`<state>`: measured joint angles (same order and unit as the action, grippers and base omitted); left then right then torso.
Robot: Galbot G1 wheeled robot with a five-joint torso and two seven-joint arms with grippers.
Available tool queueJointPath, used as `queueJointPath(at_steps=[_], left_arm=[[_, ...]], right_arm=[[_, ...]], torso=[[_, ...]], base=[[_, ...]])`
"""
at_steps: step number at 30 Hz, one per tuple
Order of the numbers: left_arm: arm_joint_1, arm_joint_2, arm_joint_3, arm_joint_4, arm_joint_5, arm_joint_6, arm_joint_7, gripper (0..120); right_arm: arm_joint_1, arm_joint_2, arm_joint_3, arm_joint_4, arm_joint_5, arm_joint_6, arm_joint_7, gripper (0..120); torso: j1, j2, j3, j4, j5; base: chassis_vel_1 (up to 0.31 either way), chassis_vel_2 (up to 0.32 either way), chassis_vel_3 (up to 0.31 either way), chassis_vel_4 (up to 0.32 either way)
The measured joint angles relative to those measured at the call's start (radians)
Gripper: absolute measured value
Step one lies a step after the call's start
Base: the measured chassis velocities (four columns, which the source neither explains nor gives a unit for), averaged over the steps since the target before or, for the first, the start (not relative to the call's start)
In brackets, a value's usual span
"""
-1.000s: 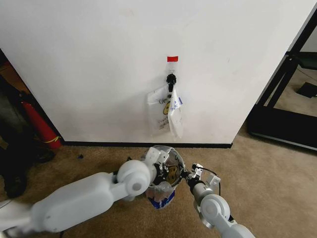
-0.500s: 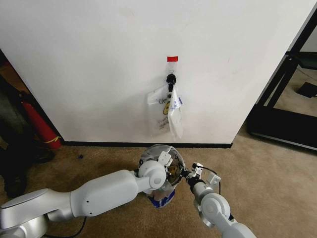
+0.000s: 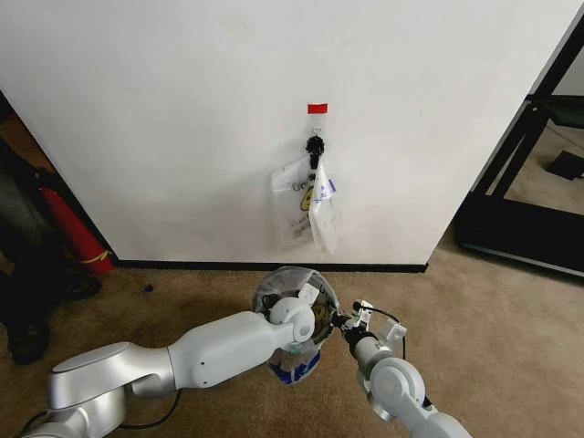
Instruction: Pick up the garbage bag from the wall and place it over the trash bin.
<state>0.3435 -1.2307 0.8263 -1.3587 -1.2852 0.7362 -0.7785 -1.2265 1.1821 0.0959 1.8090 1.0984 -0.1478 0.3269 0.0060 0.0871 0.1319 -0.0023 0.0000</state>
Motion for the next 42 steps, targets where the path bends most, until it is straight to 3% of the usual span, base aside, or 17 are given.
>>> queueJointPath(at_steps=[8,23,42], left_arm=[[0.023,0.001,-0.012,0.010,0.001,0.000,0.018,0],[0.085,-0.046,-0.079,0.110,0.067,-0.001,0.095,0],[0.091,-0.060,-0.056,0.136,0.119,-0.001,0.138,0]], right_arm=[[-0.001,-0.004,0.001,0.007,0.007,-0.001,0.000,1],[-0.022,-0.010,-0.002,0.031,0.025,-0.007,-0.006,1],[-0.031,-0.009,0.001,0.025,0.024,-0.008,-0.017,1]], torso=[[0.000,0.000,0.000,0.0000,0.0000],[0.000,0.000,0.000,0.0000,0.0000],[0.000,0.000,0.000,-0.0001,-0.0001]], base=[[0.000,0.000,0.000,0.000],[0.000,0.000,0.000,0.000],[0.000,0.000,0.000,0.000]])
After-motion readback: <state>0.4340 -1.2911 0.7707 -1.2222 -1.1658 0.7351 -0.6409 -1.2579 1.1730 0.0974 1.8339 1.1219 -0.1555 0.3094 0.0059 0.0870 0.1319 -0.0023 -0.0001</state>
